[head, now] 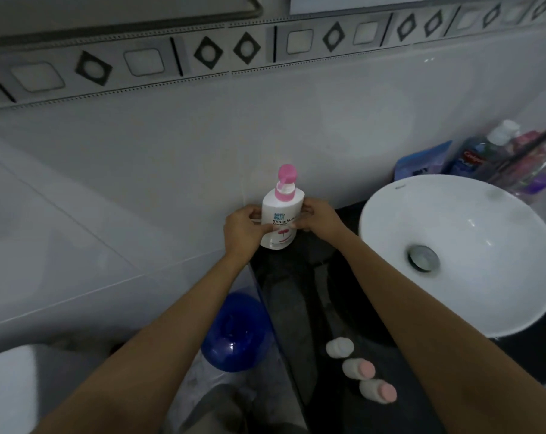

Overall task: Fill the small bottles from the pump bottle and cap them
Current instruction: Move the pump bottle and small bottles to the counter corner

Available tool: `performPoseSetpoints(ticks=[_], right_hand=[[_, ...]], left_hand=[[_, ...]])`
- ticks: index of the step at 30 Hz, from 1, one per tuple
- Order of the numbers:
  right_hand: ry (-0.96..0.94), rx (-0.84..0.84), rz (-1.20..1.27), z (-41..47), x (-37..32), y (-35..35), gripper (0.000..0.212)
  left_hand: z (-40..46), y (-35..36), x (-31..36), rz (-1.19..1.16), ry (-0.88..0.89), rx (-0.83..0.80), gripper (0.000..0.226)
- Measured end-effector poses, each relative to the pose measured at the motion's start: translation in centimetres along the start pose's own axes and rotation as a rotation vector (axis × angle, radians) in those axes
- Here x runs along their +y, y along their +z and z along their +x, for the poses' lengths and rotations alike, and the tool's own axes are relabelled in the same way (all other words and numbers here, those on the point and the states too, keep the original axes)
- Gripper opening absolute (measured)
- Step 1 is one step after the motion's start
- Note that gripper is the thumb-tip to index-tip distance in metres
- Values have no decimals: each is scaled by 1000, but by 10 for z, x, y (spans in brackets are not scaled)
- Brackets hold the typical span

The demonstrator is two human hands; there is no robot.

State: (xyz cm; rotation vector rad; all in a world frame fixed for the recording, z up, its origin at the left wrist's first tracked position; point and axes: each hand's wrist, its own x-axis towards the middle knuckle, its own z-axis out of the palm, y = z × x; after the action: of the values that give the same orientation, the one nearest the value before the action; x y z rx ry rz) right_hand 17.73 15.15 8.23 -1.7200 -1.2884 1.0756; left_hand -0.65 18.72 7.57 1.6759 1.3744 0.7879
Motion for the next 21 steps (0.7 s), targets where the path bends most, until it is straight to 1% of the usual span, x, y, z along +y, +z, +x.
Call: performPoseSetpoints(ticks=[7, 12, 14, 16, 17, 19, 20, 21], right_hand=[[20, 8, 35, 9, 3, 5, 51], [71, 18, 30, 6, 3, 5, 52], [115, 63, 4, -2, 0, 4, 59], [156, 148, -31, -17, -3, -1, 64], [176, 191, -38, -30, -5, -4, 61], [207, 239, -8, -69, -8, -10, 49], [206, 256, 11, -93, -7, -13, 42], [202, 285, 9, -119, -5, -15, 36]], left_hand=[[1, 3, -6, -69, -53, 36, 43], [-1, 3, -8, -80, -27, 12, 45], [-3, 2, -9, -108, -48, -15, 44], [-7, -1, -12, -110, -84, -6, 41], [-11, -3, -14, -108, -101, 33, 37], [-27, -5, -20, -120, -114, 145, 25], [-37, -5, -21, -146, -96, 169, 20], [-49, -3, -23, -177, -63, 149, 18]])
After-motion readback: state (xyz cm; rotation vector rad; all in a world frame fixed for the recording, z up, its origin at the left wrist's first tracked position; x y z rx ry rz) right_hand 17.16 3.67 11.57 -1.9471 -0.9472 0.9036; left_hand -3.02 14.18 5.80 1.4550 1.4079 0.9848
